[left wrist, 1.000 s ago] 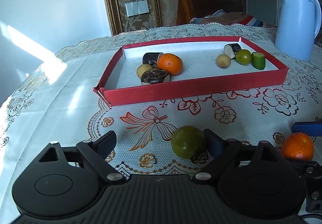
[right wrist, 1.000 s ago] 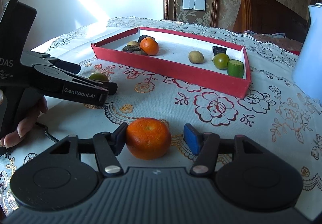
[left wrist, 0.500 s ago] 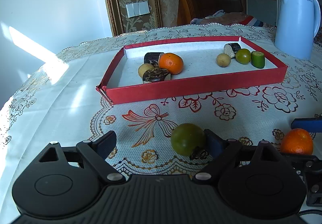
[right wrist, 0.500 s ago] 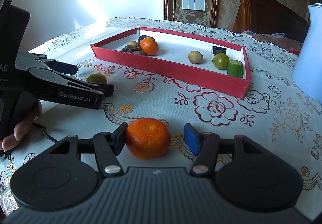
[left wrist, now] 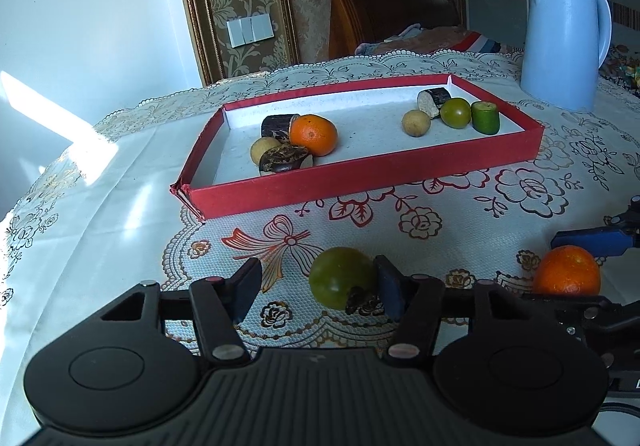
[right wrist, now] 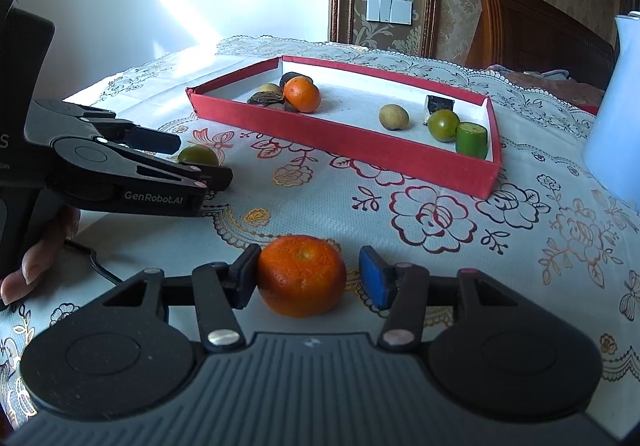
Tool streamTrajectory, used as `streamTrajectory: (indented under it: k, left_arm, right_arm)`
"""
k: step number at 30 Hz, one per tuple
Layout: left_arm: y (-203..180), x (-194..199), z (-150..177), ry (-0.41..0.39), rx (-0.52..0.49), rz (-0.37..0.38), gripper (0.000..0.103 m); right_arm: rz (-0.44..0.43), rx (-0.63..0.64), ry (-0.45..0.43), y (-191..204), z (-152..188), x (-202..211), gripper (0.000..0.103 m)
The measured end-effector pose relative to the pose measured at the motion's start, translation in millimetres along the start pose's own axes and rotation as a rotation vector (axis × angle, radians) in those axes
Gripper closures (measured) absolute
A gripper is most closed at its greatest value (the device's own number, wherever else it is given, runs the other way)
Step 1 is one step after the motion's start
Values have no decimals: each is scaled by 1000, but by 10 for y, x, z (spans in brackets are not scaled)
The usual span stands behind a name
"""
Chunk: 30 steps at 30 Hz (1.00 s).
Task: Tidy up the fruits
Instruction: 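Grasp the orange with the right gripper while the left grasps a dark green round fruit, then carry the orange and green fruit over the tray with both grippers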
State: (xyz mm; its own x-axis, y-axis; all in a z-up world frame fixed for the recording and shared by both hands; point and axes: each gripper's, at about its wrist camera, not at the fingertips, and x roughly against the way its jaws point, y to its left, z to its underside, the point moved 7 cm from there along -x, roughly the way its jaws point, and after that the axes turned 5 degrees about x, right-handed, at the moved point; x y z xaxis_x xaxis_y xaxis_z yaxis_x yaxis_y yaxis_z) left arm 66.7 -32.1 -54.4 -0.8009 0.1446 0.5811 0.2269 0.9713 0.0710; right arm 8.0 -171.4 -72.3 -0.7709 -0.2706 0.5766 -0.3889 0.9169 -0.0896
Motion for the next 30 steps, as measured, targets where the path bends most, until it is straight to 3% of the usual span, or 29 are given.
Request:
streamTrajectory:
  k: [6, 19, 30]
  left_arm:
    - [-47, 25, 2, -10, -22, 12, 71]
    - [9, -7, -65, 1, 12, -16, 70]
    - [75, -135, -300, 46, 88, -22, 70]
  right_arm:
    - [-7, 9, -6, 30, -3, 10, 62]
    - [45, -72, -20, -198, -75, 44, 63]
    - [122, -96, -82, -435, -529, -37, 63]
